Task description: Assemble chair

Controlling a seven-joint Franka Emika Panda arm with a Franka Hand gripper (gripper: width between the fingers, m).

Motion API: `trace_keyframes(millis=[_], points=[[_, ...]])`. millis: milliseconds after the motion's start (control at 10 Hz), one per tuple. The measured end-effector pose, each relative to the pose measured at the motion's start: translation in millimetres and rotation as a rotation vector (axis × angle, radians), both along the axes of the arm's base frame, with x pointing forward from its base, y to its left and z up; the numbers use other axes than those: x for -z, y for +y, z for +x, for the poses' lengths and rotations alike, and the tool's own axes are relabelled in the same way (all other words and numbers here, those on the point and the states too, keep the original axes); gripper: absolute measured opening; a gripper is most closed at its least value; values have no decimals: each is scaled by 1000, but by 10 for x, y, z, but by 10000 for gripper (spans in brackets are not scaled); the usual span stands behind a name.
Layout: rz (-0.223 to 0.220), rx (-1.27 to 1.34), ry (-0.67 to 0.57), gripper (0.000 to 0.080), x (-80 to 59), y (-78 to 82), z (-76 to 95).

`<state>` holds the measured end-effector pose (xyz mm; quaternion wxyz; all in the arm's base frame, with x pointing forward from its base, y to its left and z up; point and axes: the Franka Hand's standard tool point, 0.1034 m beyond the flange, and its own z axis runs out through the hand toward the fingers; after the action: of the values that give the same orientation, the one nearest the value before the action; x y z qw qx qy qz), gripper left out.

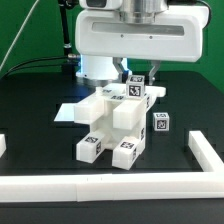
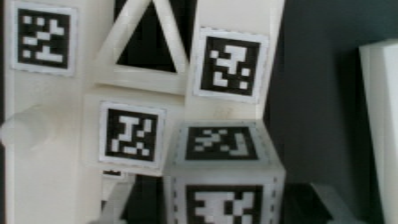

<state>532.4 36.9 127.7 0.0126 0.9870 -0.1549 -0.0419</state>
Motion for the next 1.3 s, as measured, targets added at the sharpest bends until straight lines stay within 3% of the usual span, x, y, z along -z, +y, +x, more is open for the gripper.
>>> trace_keyframes(millis=[400, 700, 800, 900, 1000, 1300], points=[[-10, 239, -22, 284, 0, -19, 32], [-2, 242, -27, 285, 1, -21, 41], [1, 210, -27, 475, 0, -18, 42], [5, 173, -30, 475, -18, 5, 58], [14, 68, -35, 615, -43, 27, 70], [41, -292, -55, 648, -70, -13, 80]])
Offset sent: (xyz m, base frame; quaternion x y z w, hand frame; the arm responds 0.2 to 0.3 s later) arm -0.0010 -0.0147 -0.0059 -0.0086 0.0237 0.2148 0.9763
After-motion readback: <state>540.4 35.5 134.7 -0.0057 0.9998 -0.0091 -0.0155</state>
